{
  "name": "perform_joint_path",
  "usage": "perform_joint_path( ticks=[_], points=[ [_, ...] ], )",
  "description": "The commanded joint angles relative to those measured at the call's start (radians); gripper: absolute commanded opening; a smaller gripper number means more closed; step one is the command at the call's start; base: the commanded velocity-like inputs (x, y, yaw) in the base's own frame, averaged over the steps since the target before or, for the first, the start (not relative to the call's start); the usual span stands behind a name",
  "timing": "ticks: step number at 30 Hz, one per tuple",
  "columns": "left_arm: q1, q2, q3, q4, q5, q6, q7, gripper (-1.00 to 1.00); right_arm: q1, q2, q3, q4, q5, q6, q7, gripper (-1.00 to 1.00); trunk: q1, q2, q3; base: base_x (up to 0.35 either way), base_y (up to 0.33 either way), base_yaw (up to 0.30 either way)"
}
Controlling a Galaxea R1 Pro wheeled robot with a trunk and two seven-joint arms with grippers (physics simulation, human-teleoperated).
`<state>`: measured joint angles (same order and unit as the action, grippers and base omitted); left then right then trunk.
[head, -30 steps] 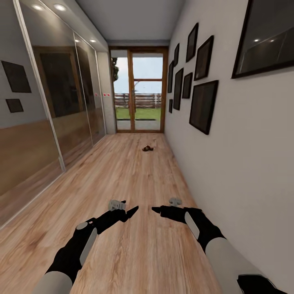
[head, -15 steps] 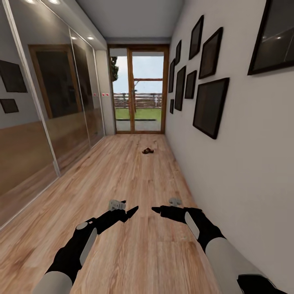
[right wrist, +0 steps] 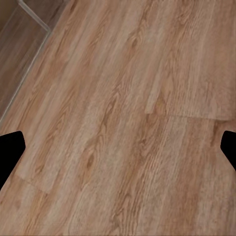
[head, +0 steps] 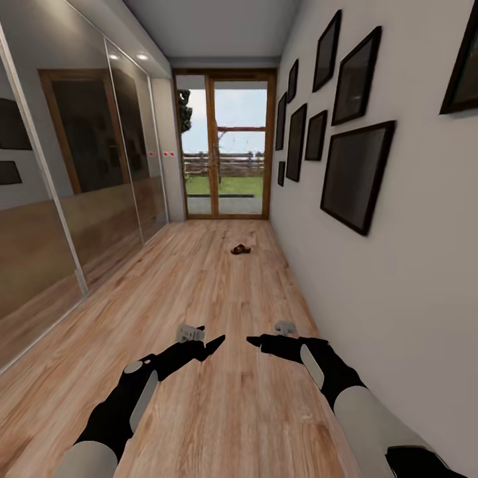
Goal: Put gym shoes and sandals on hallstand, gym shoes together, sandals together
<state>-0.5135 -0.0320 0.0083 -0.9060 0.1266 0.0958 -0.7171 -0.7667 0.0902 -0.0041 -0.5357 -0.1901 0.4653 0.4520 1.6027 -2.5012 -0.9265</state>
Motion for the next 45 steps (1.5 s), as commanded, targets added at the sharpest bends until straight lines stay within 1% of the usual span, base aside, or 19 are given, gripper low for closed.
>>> perform_joint_path(
  ticks=[1,20,33,45],
  points=[
    [0.0,0.0,0.001,0.0,0.01,0.01,-0.004,1.0,0.0,0.0,0.0,-0.001,-0.008,0.007,-0.001,1.0,0.0,0.0,-0.001,0.349,0.0,0.0],
    [0.0,0.0,0.0,0.0,0.01,0.01,-0.004,1.0,0.0,0.0,0.0,-0.001,-0.008,0.007,-0.001,1.0,0.0,0.0,-0.001,0.349,0.0,0.003],
    [0.0,0.0,0.0,0.0,0.01,0.01,-0.004,1.0,0.0,0.0,0.0,-0.001,-0.008,0.007,-0.001,1.0,0.0,0.0,-0.007,0.349,0.0,0.172],
    [0.0,0.0,0.0,-0.001,0.01,0.01,-0.004,1.0,0.0,0.0,-0.002,-0.001,-0.008,0.007,-0.001,1.0,0.0,0.0,-0.008,0.349,0.0,0.025]
  ],
)
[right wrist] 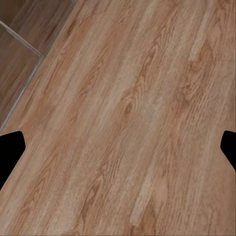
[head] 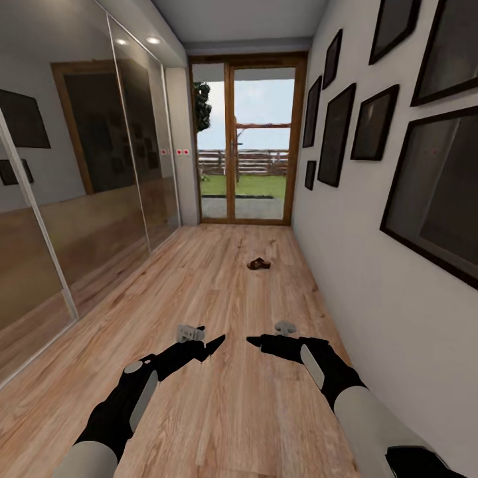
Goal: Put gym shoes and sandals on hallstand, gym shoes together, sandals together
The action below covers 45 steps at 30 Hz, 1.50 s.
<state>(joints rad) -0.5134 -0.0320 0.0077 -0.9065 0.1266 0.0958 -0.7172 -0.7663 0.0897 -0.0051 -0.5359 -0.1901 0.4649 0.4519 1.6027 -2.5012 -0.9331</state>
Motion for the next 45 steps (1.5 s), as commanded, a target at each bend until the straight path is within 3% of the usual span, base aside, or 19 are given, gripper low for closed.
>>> perform_joint_path(
  ticks=[1,45],
  points=[
    [0.0,0.0,0.001,0.0,0.01,0.01,-0.004,1.0,0.0,0.0,-0.001,-0.001,-0.008,0.008,-0.001,1.0,0.0,0.0,-0.001,0.349,0.0,0.001],
    [0.0,0.0,0.001,0.0,0.01,0.01,-0.004,1.0,-0.001,0.001,0.0,-0.002,-0.006,0.008,-0.002,1.0,0.0,0.0,-0.006,0.349,0.0,0.019]
  ],
)
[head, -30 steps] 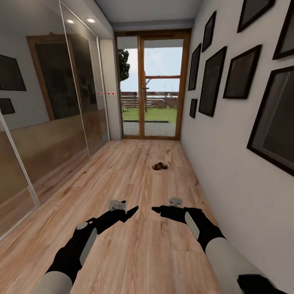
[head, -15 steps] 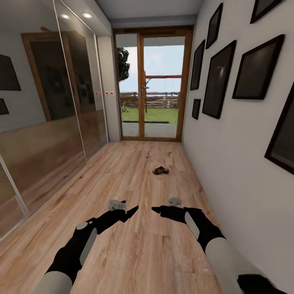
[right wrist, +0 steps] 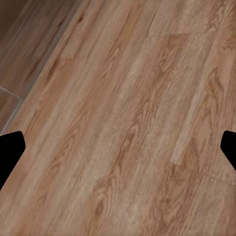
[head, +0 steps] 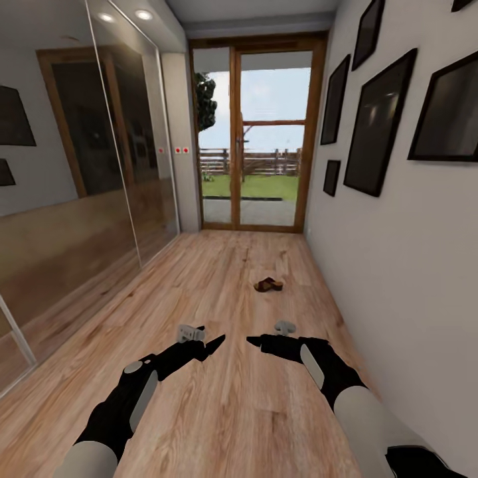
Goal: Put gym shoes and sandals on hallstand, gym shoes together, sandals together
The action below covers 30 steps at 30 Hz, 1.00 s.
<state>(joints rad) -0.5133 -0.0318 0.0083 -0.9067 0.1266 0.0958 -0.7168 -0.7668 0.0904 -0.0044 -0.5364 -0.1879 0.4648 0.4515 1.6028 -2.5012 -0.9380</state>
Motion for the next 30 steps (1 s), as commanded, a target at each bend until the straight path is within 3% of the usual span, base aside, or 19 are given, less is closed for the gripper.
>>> perform_joint_path(
  ticks=[1,9,30],
  points=[
    [-0.001,0.0,0.001,0.0,0.01,0.01,-0.004,1.0,0.0,0.0,-0.001,-0.001,-0.008,0.008,-0.001,1.0,0.0,0.0,-0.002,0.349,0.0,0.159],
    [-0.001,0.0,0.001,0.0,0.01,0.01,-0.004,1.0,0.0,-0.001,-0.002,-0.001,-0.009,0.008,-0.002,1.0,0.0,0.0,-0.01,0.349,0.0,0.153],
    [-0.001,0.0,0.001,0.0,0.01,0.01,-0.004,1.0,0.0,-0.001,-0.002,0.001,-0.01,0.008,-0.002,1.0,0.0,0.0,-0.011,0.349,0.0,0.007]
  ],
)
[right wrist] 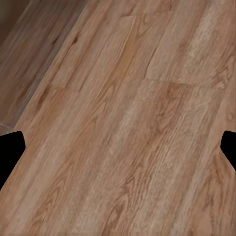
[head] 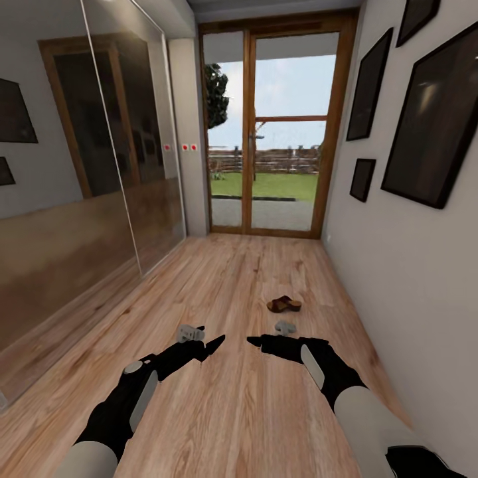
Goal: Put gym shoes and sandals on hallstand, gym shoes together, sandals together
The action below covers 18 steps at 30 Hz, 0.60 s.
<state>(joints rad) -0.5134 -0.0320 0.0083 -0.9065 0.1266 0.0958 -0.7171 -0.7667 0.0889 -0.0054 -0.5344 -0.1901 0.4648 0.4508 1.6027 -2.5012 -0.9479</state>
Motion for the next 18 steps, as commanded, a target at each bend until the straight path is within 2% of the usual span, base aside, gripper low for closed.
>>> perform_joint_path(
  ticks=[1,8,18],
  points=[
    [0.0,0.0,0.001,0.0,0.01,0.01,-0.004,1.0,0.0,0.0,-0.001,-0.001,-0.008,0.008,-0.001,1.0,0.0,0.0,-0.001,0.349,0.0,0.0],
    [0.0,0.0,0.001,0.0,0.01,0.01,-0.004,1.0,0.0,0.0,-0.001,-0.002,-0.008,0.008,-0.001,1.0,0.0,0.0,-0.001,0.349,-0.057,0.0],
    [0.0,0.0,0.001,0.0,0.01,0.01,-0.004,1.0,0.0,0.001,-0.002,-0.003,-0.008,0.008,-0.001,1.0,0.0,0.0,-0.001,0.346,-0.158,0.0]
  ],
)
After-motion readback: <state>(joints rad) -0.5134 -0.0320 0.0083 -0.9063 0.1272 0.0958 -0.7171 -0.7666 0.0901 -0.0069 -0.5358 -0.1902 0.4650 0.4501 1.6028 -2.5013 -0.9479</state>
